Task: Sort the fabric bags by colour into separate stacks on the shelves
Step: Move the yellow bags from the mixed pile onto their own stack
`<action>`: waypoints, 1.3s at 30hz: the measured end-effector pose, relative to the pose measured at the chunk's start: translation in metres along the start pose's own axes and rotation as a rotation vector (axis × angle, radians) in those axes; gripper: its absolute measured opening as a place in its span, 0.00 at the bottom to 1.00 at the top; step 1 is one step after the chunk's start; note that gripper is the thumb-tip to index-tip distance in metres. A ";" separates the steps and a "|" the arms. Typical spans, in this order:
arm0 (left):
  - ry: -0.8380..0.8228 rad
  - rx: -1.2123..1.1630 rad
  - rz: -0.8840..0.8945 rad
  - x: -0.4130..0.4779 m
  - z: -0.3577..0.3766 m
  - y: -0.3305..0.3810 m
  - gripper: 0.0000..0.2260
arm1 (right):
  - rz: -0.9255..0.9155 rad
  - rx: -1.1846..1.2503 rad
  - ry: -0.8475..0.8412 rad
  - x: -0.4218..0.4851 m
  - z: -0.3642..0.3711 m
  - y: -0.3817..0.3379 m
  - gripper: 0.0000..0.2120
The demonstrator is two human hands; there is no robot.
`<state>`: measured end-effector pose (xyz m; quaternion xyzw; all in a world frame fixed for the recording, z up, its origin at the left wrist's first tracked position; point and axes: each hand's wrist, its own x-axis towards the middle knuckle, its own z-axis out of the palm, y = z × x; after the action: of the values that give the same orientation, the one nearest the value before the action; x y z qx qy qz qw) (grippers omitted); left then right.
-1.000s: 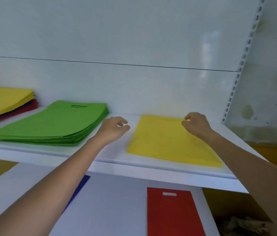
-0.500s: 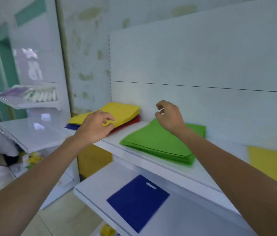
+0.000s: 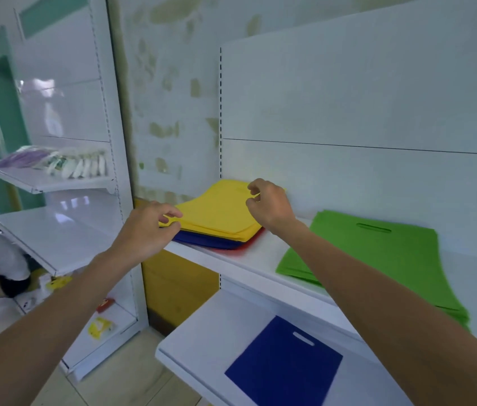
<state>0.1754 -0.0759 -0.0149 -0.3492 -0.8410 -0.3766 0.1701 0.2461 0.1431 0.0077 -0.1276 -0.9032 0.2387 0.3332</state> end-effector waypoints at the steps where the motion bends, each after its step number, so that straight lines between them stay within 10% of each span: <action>1: 0.000 -0.009 -0.004 0.007 0.003 -0.009 0.07 | -0.001 -0.006 -0.005 0.009 0.008 0.000 0.17; 18: -0.025 -0.056 0.027 0.162 0.044 -0.111 0.09 | 0.045 -0.083 0.006 0.150 0.092 0.020 0.17; 32: -0.466 -0.025 0.069 0.256 0.119 -0.176 0.22 | 0.456 -0.344 0.268 0.146 0.069 0.050 0.16; 39: -0.376 -0.128 0.089 0.255 0.135 -0.178 0.23 | 0.860 -0.506 0.143 0.107 0.128 0.055 0.18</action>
<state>-0.1336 0.0588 -0.0552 -0.4603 -0.8161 -0.3495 0.0041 0.0854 0.1877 -0.0473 -0.5809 -0.7734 0.1183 0.2244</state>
